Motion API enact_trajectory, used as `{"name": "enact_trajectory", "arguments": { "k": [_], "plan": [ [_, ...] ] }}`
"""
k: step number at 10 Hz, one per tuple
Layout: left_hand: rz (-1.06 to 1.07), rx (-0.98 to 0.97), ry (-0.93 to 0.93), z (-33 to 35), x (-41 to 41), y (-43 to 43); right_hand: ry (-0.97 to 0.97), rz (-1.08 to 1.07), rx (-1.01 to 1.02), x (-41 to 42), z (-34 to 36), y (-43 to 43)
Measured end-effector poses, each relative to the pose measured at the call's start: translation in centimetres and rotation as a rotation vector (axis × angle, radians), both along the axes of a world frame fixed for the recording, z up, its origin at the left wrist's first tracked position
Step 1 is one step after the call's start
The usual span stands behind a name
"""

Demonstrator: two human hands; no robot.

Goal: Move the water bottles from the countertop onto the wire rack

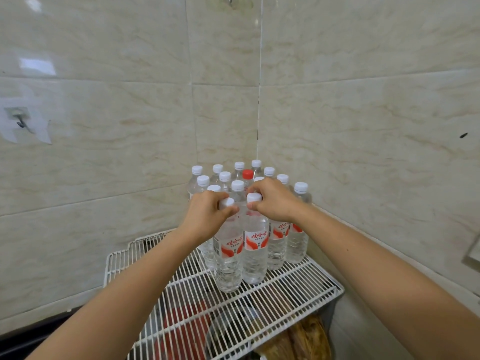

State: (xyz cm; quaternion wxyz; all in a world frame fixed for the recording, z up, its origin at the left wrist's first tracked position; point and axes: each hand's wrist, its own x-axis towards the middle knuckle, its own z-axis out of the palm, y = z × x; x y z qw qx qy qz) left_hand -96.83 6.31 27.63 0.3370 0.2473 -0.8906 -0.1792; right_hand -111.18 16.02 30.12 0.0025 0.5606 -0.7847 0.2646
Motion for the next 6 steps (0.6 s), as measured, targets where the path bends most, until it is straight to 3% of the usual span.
{"name": "enact_trajectory", "arguments": {
  "k": [3,5,6],
  "plan": [
    [-0.014,0.047,0.062,-0.2,0.4,0.8,-0.023,0.002,0.028,-0.2,-0.1,0.9],
    [-0.02,0.085,0.088,-1.1,1.0,0.5,-0.133,-0.004,-0.05,0.7,-0.5,2.0],
    [0.032,0.085,0.174,-2.5,2.0,0.3,-0.144,-0.069,-0.193,0.9,0.1,3.2]
  ]
}}
